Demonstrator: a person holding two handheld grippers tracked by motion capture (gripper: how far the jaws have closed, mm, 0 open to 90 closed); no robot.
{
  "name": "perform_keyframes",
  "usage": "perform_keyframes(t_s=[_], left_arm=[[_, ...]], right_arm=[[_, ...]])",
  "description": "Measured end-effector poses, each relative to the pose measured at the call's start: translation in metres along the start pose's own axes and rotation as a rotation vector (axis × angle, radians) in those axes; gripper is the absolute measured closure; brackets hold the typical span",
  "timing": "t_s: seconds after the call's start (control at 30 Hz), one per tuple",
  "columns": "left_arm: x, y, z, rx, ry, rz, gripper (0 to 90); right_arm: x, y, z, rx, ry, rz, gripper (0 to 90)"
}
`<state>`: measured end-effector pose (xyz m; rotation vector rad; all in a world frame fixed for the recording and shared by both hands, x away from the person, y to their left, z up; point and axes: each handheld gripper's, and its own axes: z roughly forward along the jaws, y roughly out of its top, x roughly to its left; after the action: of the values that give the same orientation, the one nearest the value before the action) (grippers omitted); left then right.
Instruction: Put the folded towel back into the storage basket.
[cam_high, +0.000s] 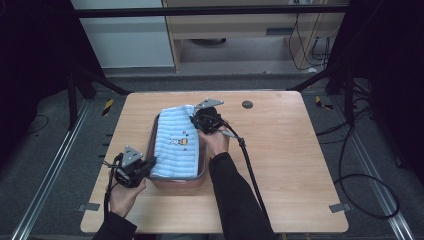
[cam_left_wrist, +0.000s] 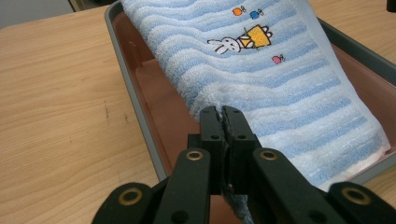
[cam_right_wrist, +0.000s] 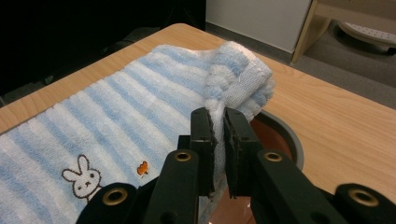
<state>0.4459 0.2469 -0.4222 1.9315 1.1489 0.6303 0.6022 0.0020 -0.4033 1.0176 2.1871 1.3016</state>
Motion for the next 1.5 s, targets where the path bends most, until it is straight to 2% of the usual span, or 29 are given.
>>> perform_keyframes(t_s=[0.6,0.77,0.8,0.9,1.0,1.07,1.2,1.33,1.37,1.43,1.5], left_arm=[[-0.001,-0.004,0.011,0.043,0.006,0.016,87.5],[0.000,-0.006,0.014,0.053,0.006,0.008,86.4],[0.001,-0.006,0.014,0.054,0.006,0.008,86.1],[0.001,-0.005,0.014,0.057,0.008,0.005,83.8],[0.004,-0.004,0.012,0.038,0.015,-0.009,81.6],[0.004,-0.003,0.010,0.029,0.017,-0.009,80.5],[0.004,0.000,0.005,0.002,0.019,-0.006,76.5],[0.005,0.007,-0.008,-0.056,0.017,-0.010,71.0],[0.005,0.007,-0.008,-0.056,0.017,-0.010,69.7],[0.006,0.011,-0.015,-0.097,0.009,-0.014,66.0],[0.007,0.012,-0.018,-0.106,0.007,-0.014,62.1]], right_arm=[[-0.003,-0.018,0.011,0.054,-0.008,0.012,82.6],[-0.003,-0.023,0.015,0.082,-0.019,0.007,76.5],[-0.004,-0.025,0.016,0.087,-0.030,-0.006,73.5],[-0.005,-0.026,0.014,0.070,-0.046,-0.006,71.9],[-0.008,-0.023,0.004,0.035,-0.060,0.000,71.6],[-0.008,-0.022,0.001,0.024,-0.062,0.002,71.6],[-0.010,-0.017,-0.017,-0.026,-0.056,0.002,69.6],[-0.014,-0.016,-0.037,-0.063,-0.056,0.007,63.3],[-0.014,-0.016,-0.037,-0.063,-0.056,0.007,63.3],[-0.020,-0.018,-0.056,-0.094,-0.068,0.017,56.5],[-0.023,-0.019,-0.062,-0.102,-0.072,0.022,53.8]])
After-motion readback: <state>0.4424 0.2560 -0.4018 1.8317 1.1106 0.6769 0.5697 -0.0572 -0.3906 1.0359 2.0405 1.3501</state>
